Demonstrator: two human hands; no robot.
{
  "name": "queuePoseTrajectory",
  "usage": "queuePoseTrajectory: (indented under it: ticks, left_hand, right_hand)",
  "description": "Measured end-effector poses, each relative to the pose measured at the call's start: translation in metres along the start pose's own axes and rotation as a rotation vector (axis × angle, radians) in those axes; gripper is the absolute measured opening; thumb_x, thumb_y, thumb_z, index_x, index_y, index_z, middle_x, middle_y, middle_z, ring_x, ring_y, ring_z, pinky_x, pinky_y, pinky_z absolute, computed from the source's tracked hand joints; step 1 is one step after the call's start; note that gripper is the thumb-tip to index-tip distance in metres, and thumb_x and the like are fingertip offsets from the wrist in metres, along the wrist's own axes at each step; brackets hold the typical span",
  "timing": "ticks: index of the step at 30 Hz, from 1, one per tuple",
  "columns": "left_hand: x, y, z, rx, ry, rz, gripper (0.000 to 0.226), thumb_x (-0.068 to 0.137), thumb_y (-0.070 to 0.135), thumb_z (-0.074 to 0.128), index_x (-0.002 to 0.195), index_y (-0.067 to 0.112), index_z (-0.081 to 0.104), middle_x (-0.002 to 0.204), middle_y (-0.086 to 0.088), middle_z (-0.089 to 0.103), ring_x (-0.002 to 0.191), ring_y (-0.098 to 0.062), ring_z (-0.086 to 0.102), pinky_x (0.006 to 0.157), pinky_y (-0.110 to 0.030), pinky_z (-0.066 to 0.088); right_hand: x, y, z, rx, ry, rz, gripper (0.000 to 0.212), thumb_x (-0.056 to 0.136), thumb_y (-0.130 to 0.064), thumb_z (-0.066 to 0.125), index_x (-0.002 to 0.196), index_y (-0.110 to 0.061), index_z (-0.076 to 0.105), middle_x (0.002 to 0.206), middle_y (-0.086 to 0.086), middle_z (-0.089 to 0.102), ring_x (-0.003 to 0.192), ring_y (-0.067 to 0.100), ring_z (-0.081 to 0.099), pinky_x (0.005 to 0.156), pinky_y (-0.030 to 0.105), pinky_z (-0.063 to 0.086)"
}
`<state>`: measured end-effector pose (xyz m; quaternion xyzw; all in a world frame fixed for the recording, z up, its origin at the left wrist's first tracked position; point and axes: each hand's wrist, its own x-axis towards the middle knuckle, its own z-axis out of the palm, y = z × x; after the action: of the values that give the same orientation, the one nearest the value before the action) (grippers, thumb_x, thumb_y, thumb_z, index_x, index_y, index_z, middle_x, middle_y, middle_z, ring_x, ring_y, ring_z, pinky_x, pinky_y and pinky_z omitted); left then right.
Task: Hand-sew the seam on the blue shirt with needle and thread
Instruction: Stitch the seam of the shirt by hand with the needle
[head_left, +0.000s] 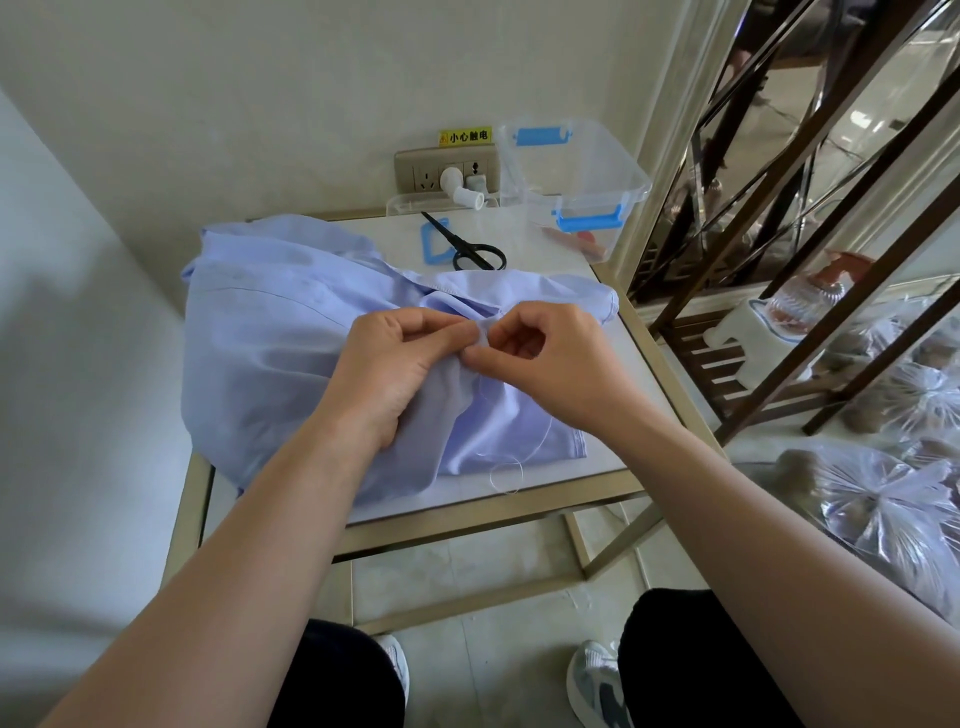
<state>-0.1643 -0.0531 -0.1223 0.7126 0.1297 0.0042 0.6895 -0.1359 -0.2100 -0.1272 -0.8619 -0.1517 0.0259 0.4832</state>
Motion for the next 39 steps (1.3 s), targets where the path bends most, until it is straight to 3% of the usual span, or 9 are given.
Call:
queuePoseTrajectory:
  ticks: [4, 11, 14, 17, 19, 25, 29, 35, 39]
  left_hand:
    - [-0.001, 0.0, -0.002, 0.032, 0.009, 0.027, 0.004, 0.081, 0.015, 0.076, 0.077, 0.015, 0.077, 0.075, -0.008, 0.075, 0.072, -0.016, 0.067, 0.079, -0.031, 0.053]
    - [0.002, -0.003, -0.002, 0.145, 0.028, 0.112, 0.007, 0.085, 0.015, 0.073, 0.078, 0.016, 0.074, 0.072, -0.002, 0.073, 0.067, -0.006, 0.064, 0.068, -0.02, 0.048]
    - [0.004, -0.003, -0.004, 0.235, -0.01, 0.213, 0.014, 0.088, 0.01, 0.067, 0.089, 0.022, 0.074, 0.067, 0.0, 0.067, 0.064, -0.007, 0.058, 0.067, -0.018, 0.044]
    - [0.001, 0.0, -0.003, 0.327, -0.116, 0.347, 0.032, 0.091, 0.001, 0.059, 0.099, 0.027, 0.075, 0.068, 0.011, 0.064, 0.063, -0.003, 0.053, 0.067, -0.013, 0.041]
    - [-0.002, 0.002, -0.002, 0.388, -0.157, 0.395, 0.034, 0.092, -0.002, 0.056, 0.095, 0.026, 0.075, 0.068, 0.021, 0.065, 0.06, 0.002, 0.05, 0.063, -0.008, 0.037]
    - [0.003, -0.007, -0.009, 0.697, -0.05, 0.366, 0.028, 0.089, 0.006, 0.057, 0.08, 0.027, 0.073, 0.058, 0.028, 0.059, 0.057, 0.003, 0.051, 0.057, -0.008, 0.035]
    - [0.005, -0.011, -0.011, 0.792, 0.026, 0.371, 0.027, 0.088, 0.006, 0.057, 0.078, 0.027, 0.072, 0.071, 0.018, 0.065, 0.06, 0.003, 0.053, 0.06, -0.008, 0.035]
    - [0.007, -0.015, -0.011, 0.947, 0.11, 0.335, 0.025, 0.089, 0.006, 0.054, 0.086, 0.022, 0.074, 0.085, 0.004, 0.07, 0.081, -0.018, 0.059, 0.078, -0.028, 0.043]
    - [0.007, -0.017, -0.011, 1.047, 0.077, 0.322, 0.027, 0.088, 0.006, 0.053, 0.092, 0.022, 0.074, 0.094, 0.001, 0.065, 0.093, -0.021, 0.061, 0.077, -0.025, 0.038]
  right_hand:
    - [0.002, 0.002, -0.001, 0.019, 0.011, -0.056, 0.011, 0.085, -0.019, 0.074, 0.078, -0.011, 0.075, 0.068, -0.003, 0.07, 0.063, 0.008, 0.062, 0.07, 0.028, 0.053]
    - [0.002, 0.0, -0.01, 0.285, -0.076, 0.093, 0.014, 0.091, -0.006, 0.062, 0.084, 0.001, 0.072, 0.076, 0.007, 0.072, 0.067, 0.009, 0.064, 0.069, 0.019, 0.052]
    - [0.002, -0.004, -0.014, 0.439, -0.144, 0.165, 0.018, 0.095, -0.008, 0.056, 0.085, -0.002, 0.069, 0.079, 0.007, 0.071, 0.069, 0.013, 0.064, 0.076, 0.027, 0.052]
    - [0.0, -0.007, -0.018, 0.481, -0.18, 0.226, 0.02, 0.097, -0.012, 0.054, 0.082, -0.008, 0.067, 0.063, 0.002, 0.059, 0.056, 0.011, 0.05, 0.063, 0.024, 0.047]
    - [-0.001, -0.007, -0.021, 0.48, -0.185, 0.244, 0.02, 0.097, -0.013, 0.053, 0.082, -0.01, 0.066, 0.053, -0.003, 0.041, 0.049, 0.009, 0.033, 0.05, 0.02, 0.031]
    - [-0.002, -0.006, -0.036, 0.534, -0.095, 0.268, 0.021, 0.096, -0.01, 0.054, 0.081, -0.01, 0.068, 0.05, -0.008, 0.027, 0.045, 0.009, 0.02, 0.044, 0.02, 0.018]
    - [-0.005, -0.006, -0.042, 0.485, -0.056, 0.265, 0.025, 0.094, -0.008, 0.055, 0.074, -0.013, 0.069, 0.051, -0.006, 0.026, 0.046, 0.01, 0.019, 0.045, 0.022, 0.018]
    - [-0.004, -0.003, -0.045, 0.402, 0.01, 0.261, 0.025, 0.09, -0.008, 0.056, 0.071, -0.013, 0.071, 0.05, -0.005, 0.028, 0.046, 0.011, 0.02, 0.046, 0.024, 0.018]
    - [-0.005, -0.004, -0.044, 0.335, -0.029, 0.252, 0.023, 0.088, -0.009, 0.058, 0.07, -0.014, 0.071, 0.05, -0.005, 0.027, 0.047, 0.013, 0.02, 0.045, 0.024, 0.019]
